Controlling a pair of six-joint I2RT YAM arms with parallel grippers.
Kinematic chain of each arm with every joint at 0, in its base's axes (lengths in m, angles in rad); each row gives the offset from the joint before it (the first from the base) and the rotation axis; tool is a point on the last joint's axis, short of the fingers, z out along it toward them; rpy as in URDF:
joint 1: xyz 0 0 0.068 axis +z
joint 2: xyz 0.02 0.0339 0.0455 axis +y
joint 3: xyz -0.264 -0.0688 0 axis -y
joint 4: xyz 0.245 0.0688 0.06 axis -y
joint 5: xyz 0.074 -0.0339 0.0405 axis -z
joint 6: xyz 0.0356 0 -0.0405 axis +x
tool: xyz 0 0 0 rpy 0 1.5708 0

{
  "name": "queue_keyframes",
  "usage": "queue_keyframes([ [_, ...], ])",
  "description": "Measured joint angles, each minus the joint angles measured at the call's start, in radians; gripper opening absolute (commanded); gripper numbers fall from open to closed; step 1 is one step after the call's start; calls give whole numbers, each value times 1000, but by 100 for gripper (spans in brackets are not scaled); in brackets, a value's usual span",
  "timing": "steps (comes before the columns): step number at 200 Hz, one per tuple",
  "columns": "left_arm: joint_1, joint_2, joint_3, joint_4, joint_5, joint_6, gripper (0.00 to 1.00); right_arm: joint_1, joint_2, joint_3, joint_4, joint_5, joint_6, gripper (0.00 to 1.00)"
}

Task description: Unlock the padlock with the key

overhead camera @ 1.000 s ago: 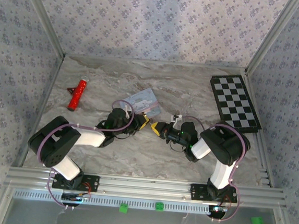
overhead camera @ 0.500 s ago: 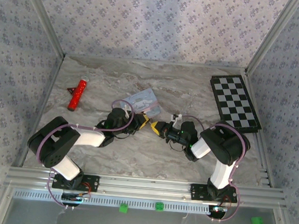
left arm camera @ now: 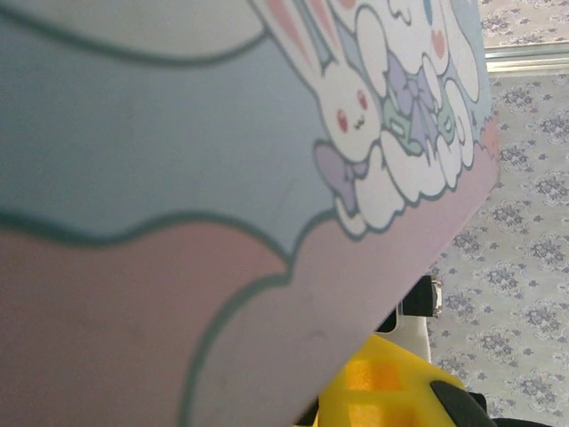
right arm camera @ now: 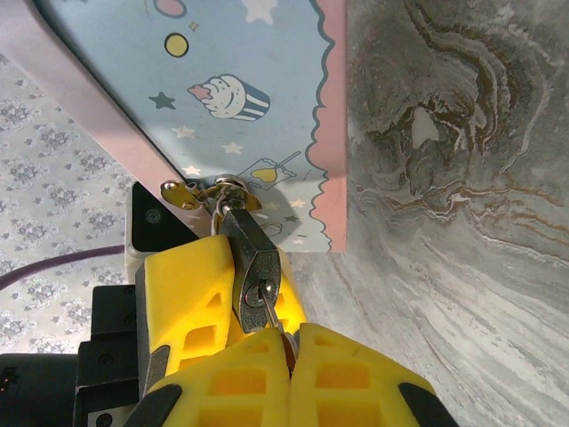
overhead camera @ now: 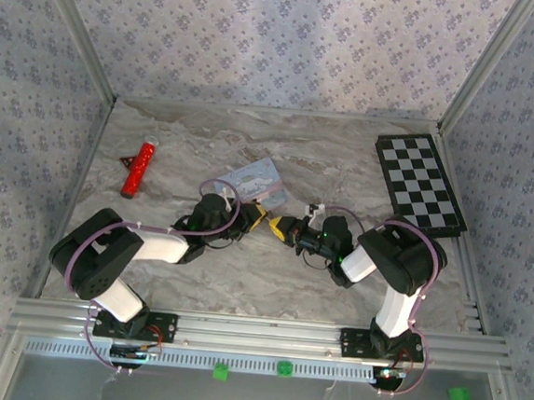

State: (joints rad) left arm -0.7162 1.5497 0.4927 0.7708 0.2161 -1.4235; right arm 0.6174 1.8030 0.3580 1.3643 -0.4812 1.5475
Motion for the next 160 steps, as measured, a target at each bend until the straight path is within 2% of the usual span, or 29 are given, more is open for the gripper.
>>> queue_keyframes([
  [57,0,0,0,-3,-12,0,8,27,0,0,0,55,54,0],
  [160,0,2,20,-11,-26,0,7,8,0,18,-1,35,58,0],
])
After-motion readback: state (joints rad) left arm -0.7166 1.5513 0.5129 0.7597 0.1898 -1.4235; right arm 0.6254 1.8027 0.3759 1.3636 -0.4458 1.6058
